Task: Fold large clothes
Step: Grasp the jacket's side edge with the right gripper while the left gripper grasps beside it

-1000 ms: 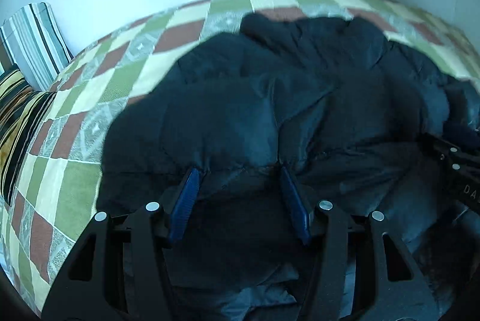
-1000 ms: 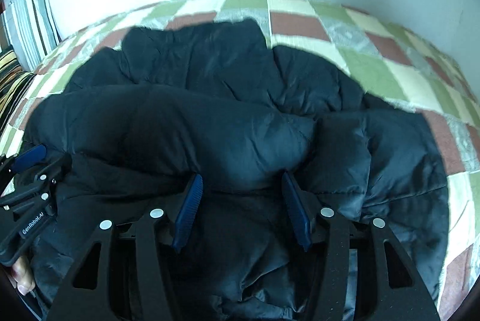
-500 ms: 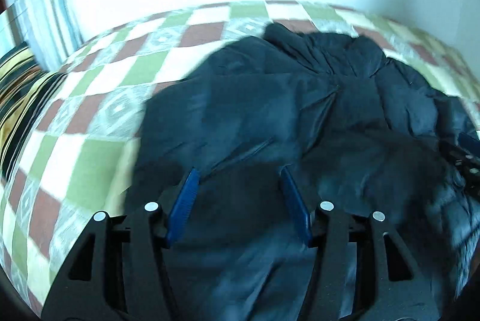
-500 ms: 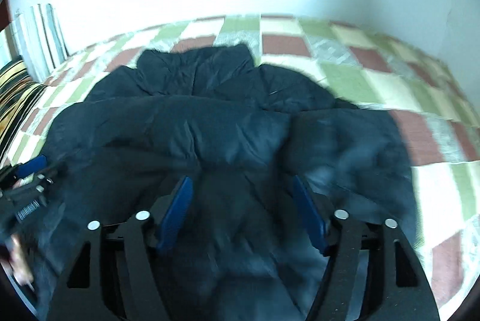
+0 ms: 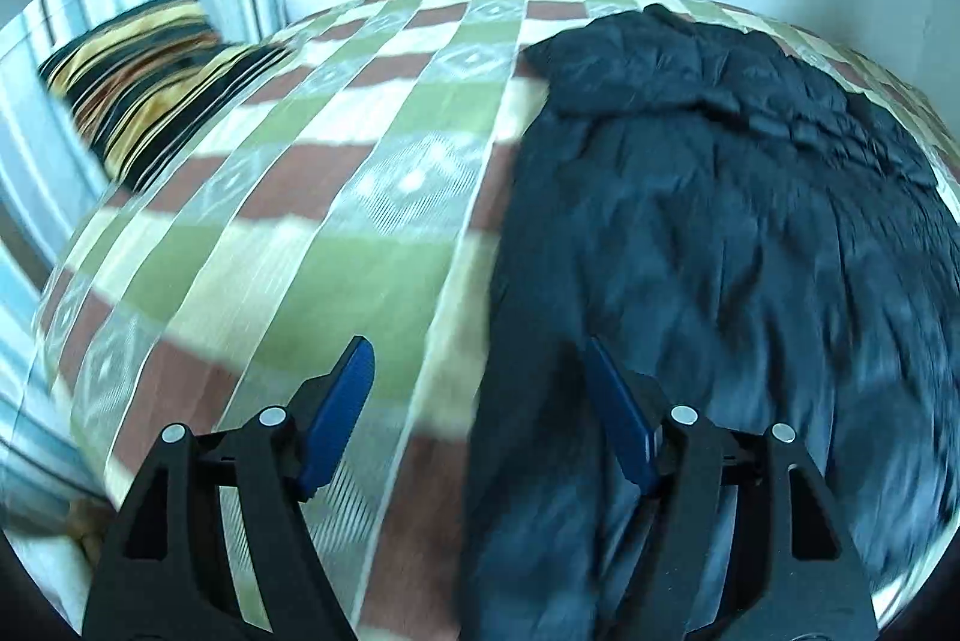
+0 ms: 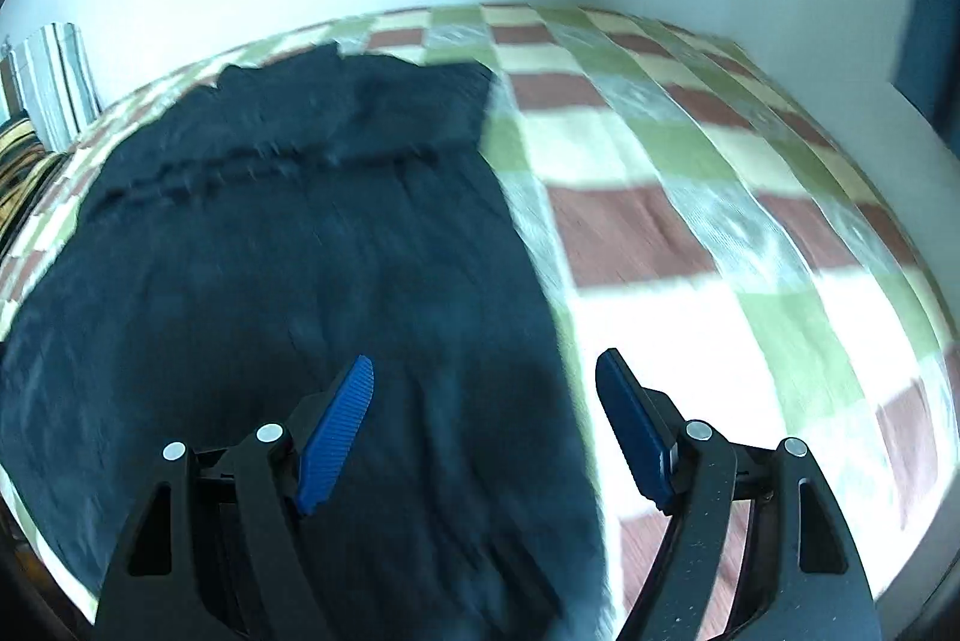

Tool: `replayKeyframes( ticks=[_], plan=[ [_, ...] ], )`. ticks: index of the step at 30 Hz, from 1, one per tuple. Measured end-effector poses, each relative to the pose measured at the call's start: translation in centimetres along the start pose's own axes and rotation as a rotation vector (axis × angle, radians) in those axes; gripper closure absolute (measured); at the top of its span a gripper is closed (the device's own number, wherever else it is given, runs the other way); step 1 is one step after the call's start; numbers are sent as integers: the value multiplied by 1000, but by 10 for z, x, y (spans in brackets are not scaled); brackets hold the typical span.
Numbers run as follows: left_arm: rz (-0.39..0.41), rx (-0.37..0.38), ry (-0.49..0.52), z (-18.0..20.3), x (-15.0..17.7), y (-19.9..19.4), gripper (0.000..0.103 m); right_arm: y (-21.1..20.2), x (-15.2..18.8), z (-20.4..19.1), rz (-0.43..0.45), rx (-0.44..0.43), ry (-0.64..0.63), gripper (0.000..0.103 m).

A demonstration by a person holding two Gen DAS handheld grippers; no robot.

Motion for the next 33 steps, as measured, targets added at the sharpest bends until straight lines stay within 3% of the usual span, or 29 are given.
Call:
replayKeyframes(
  ticks=[7, 14, 16, 20, 27, 28, 29, 30, 32, 33],
  plan=[
    [-85, 83, -52, -23, 58, -22, 24, -7, 63, 6, -59, -48, 43, 27],
    [-81, 77, -72, -25, 70, -23, 23, -12, 81, -1, -38, -108, 102, 26],
    [-59, 62, -91, -29, 66, -28, 23, -15, 82, -5, -33, -120, 87, 32],
    [-34, 60, -116, -36, 65, -35, 22, -18, 84, -16, -25, -163, 96, 53],
    [-65, 109, -80, -23, 72, -22, 22, -19, 84, -18, -23, -157, 86, 59],
    [-71, 117, -80, -21, 73, -20, 24, -20, 84, -19, -19, -156, 86, 60],
    [-78, 145, -90, -18, 74, -20, 36, -21, 84, -19, -16, -154, 86, 62],
    [-92, 174, -98, -14, 74, -19, 54, -22, 84, -20, -12, -149, 83, 65],
    [-127, 257, -118, -6, 77, -19, 73, -23, 83, -21, -4, -144, 82, 70],
    [-123, 256, -117, -6, 77, -20, 78, -24, 83, -22, -1, -142, 81, 73]
  ],
)
Point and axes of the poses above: each gripper's, at about its wrist camera, not at the fingertips, and y roughly the way its jaws point, z to its right, x to its underside, the point moved 9 cm from there along y, roughly the way its jaws point, and after that the axes turned 14 degrees about -y, right-handed, at the moved point
